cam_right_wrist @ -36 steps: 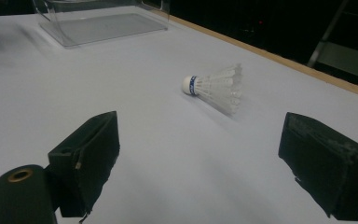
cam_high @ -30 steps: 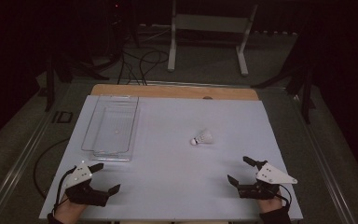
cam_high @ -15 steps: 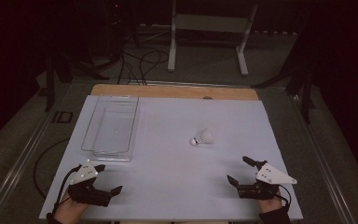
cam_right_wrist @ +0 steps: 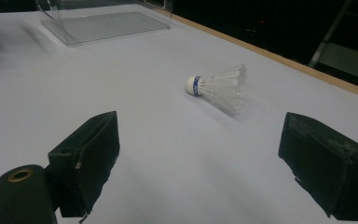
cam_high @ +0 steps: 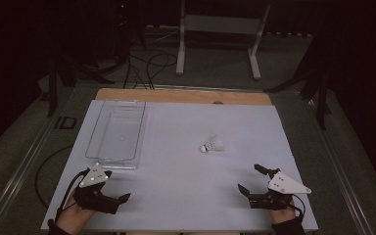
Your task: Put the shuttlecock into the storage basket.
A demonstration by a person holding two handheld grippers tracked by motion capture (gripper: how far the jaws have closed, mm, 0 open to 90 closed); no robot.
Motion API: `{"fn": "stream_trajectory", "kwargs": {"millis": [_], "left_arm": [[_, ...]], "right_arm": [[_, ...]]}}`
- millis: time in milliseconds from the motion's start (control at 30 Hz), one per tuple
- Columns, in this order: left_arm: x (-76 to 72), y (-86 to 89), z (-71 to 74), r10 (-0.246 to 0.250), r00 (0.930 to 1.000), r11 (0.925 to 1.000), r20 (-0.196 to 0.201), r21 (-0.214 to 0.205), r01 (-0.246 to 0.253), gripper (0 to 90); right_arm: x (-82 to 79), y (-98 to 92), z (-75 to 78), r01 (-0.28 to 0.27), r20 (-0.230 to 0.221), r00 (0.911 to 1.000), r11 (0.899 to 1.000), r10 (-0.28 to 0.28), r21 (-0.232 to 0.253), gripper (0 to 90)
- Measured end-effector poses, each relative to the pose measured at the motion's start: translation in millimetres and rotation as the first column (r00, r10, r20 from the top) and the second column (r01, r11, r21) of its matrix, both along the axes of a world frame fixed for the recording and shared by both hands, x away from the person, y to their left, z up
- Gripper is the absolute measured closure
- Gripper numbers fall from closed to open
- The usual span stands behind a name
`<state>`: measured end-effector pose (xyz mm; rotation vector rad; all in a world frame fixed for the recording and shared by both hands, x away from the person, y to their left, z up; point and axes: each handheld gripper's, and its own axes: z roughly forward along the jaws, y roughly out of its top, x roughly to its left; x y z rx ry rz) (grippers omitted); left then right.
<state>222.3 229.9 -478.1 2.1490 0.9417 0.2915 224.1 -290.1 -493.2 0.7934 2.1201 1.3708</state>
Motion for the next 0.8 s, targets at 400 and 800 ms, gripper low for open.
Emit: {"fn": "stream_trajectory", "kwargs": {"millis": [400,800], "left_arm": [[4.6,-7.8,7.9,-0.051,0.9960,0.9953,-0.073,0.078,0.057,0.1],[14.3,-19.9,13.6,-0.090,0.9873,0.9849,-0.131,0.136,0.108,0.1]], "right_arm": [[-0.4,1.3,0.2,-0.006,-0.001,1.0000,1.000,0.006,-0.004,12.4],[-0.5,2.0,-0.2,-0.005,-0.006,1.0000,1.000,0.005,-0.010,12.5]]}}
